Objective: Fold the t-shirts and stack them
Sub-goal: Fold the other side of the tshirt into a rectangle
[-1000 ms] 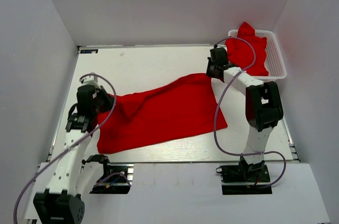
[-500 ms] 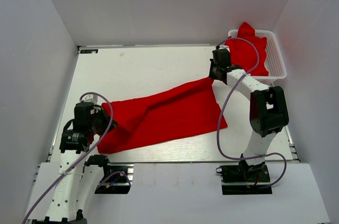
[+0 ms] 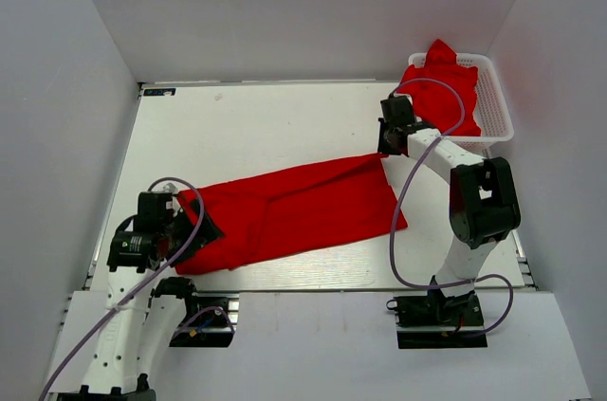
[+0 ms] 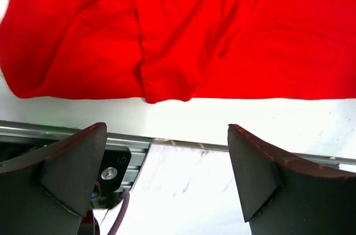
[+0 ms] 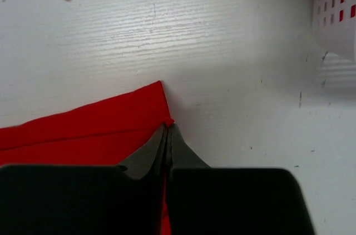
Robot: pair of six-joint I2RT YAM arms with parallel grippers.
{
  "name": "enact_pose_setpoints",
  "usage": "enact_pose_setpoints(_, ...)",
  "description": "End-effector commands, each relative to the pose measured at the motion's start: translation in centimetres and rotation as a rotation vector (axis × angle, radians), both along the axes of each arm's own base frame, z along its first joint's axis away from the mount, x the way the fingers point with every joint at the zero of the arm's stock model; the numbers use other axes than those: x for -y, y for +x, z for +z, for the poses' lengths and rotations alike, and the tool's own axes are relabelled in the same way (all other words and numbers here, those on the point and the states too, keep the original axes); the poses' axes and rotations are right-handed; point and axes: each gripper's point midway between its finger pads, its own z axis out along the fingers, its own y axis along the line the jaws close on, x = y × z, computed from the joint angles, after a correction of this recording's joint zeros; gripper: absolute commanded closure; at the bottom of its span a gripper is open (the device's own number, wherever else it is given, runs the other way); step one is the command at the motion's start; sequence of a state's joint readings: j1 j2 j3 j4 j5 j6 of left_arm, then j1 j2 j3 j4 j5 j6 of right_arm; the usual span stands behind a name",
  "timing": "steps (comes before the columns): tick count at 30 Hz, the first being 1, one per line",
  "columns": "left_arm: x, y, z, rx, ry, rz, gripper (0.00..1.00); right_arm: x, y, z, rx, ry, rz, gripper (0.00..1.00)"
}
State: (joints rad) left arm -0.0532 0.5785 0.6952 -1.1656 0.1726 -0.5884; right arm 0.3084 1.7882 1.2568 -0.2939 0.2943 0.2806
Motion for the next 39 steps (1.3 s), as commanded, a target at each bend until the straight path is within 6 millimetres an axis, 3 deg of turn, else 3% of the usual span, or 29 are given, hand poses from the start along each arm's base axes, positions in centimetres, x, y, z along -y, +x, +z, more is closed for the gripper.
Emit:
enact_pose_setpoints(1, -0.7, 1.0, 2.0, 0.036, 0.029, 0.026, 0.0, 0.9, -0.4, 0.7, 0.007, -0.018, -0.03, 1.0)
enact_pose_setpoints(7, -0.9, 4.1, 3.2, 0.121, 0.055, 0.008, 0.0, 1.3, -0.8, 0.6, -0.004, -0.023, -0.048, 1.0)
enact_pose_setpoints(21, -1.9, 6.2, 4.5, 0.131, 0.143, -0.037, 0.0, 2.7, -2.1, 1.8, -0.004, -0.055, -0.109, 1.0)
enact_pose_setpoints(24, -1.9, 6.4, 4.5, 0.123, 0.149, -0.045, 0.0, 2.3, -2.5, 1.1, -0.022, -0.031, -0.104, 0.96)
enact_pose_setpoints(28, -2.0, 6.7, 4.5, 0.113, 0.155, -0.055, 0.0, 2.9, -4.2, -0.8, -0.076, -0.026, -0.16, 0.98)
enact_pose_setpoints(30, -1.9, 7.1, 4.8, 0.122, 0.155, -0.054, 0.0, 3.9, -5.1, -1.1, -0.088, -0.06, -0.199, 0.83)
enact_pose_setpoints(33, -1.9, 7.8, 4.7, 0.123, 0.149, -0.046, 0.0, 4.8, -5.8, -0.7, -0.087, -0.078, -0.241, 0.48)
enact_pose_setpoints(34, -1.9, 8.0, 4.8, 0.134, 0.149, -0.045, 0.0, 4.6, -5.9, -0.5, -0.086, -0.072, -0.237, 0.23)
enact_pose_setpoints(36, -2.0, 8.4, 4.5, 0.123, 0.157, -0.041, 0.0, 4.4, -5.4, 0.9, -0.06, -0.057, -0.237, 0.11)
enact_pose_setpoints(39, -1.7, 9.5, 3.8, 0.119, 0.145, -0.05, 0.0, 3.8, -4.6, 2.6, -0.018, -0.032, -0.204, 0.1)
